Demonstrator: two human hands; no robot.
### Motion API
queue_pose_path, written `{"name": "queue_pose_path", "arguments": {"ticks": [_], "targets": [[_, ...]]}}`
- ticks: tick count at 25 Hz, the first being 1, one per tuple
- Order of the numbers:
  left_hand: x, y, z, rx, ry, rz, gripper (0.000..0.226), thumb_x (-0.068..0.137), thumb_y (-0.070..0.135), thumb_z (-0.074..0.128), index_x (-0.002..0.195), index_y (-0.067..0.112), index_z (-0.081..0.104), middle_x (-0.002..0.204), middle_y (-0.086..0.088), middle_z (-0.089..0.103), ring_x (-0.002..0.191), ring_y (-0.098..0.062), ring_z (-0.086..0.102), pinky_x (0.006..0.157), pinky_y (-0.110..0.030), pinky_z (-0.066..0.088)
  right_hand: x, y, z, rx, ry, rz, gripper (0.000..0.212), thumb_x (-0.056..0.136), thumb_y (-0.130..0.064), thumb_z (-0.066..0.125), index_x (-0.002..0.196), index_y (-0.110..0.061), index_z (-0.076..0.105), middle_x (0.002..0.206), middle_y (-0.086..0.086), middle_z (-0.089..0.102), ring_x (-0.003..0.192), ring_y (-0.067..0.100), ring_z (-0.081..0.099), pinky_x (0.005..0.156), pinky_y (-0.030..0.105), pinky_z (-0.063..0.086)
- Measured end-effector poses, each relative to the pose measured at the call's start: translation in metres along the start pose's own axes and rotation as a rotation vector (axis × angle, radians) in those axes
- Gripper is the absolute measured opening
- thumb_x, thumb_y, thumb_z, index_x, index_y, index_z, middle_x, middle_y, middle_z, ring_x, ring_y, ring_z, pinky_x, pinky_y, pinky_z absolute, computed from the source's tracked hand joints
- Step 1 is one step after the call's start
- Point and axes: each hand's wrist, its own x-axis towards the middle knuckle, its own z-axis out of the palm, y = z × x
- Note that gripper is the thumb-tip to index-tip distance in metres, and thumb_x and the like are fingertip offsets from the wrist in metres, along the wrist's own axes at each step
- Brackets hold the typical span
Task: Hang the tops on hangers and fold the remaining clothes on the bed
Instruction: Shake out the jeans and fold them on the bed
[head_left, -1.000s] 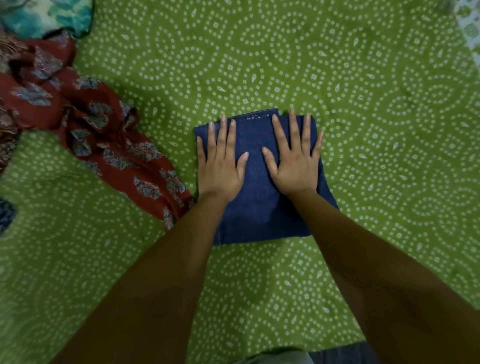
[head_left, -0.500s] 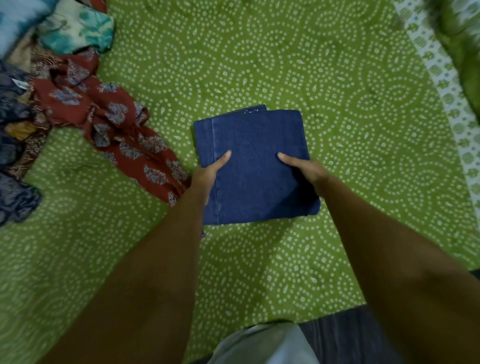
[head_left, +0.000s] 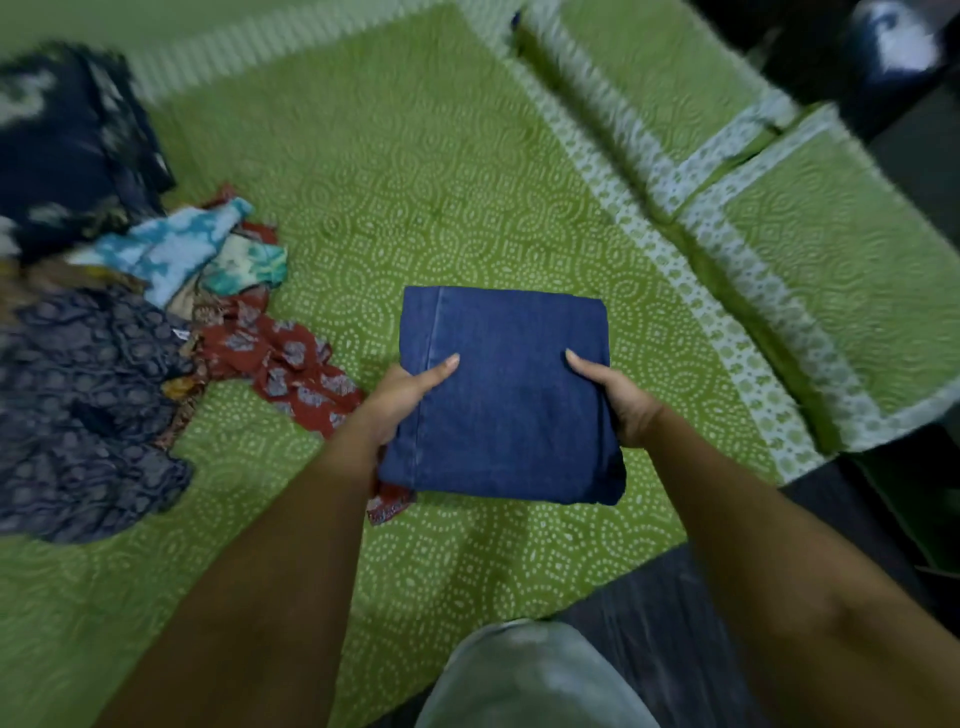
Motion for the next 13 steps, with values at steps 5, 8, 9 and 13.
{"name": "queue_pose_path", "arguments": {"ticks": [5,8,9,13], "targets": [[-0.074,0.068,0.060,0.256,-0.110,0.115,0.085,0.048,0.076,0.075,0.107,0.015,0.069,0.104,-0.003,0.073,0.096,-0.020,0.069,0.093,-0.043,0.053,-0.140,-0.002,-0.024,0.129,0.122,-0.094,0.040,0.077,-0.029,0.072,0.110,-0.007,0.065,0.098,0.010,0.073,0.086,0.026,0.070,0.083,0.041,0.052],[-0.094,0.111,0.128,0.414,-0.188,0.201,0.100,0.055,0.088,0.058,0.117,0.010,0.065,0.112,-0.005,0.069,0.104,-0.023,0.065,0.098,-0.042,0.049,-0.205,0.002,-0.054,0.236,0.227,-0.214,0.049,0.073,-0.037,0.074,0.112,-0.009,0.065,0.103,0.010,0.073,0.093,0.028,0.069,0.086,0.043,0.052],[-0.103,0.127,0.157,0.464,-0.226,0.219,0.095,0.064,0.085,0.053,0.118,0.008,0.064,0.113,-0.006,0.067,0.105,-0.025,0.064,0.098,-0.041,0.049,-0.223,0.002,-0.068,0.280,0.278,-0.269,0.049,0.074,-0.041,0.072,0.112,-0.010,0.065,0.105,0.009,0.072,0.096,0.028,0.068,0.086,0.043,0.052],[-0.147,0.170,0.297,0.552,-0.455,0.377,0.056,0.087,0.058,0.056,0.112,0.009,0.066,0.105,-0.005,0.068,0.097,-0.023,0.064,0.080,-0.030,0.050,-0.309,0.006,-0.146,0.465,0.466,-0.488,0.036,0.088,-0.039,0.063,0.109,-0.010,0.066,0.099,0.008,0.073,0.089,0.025,0.069,0.074,0.036,0.052]]}}
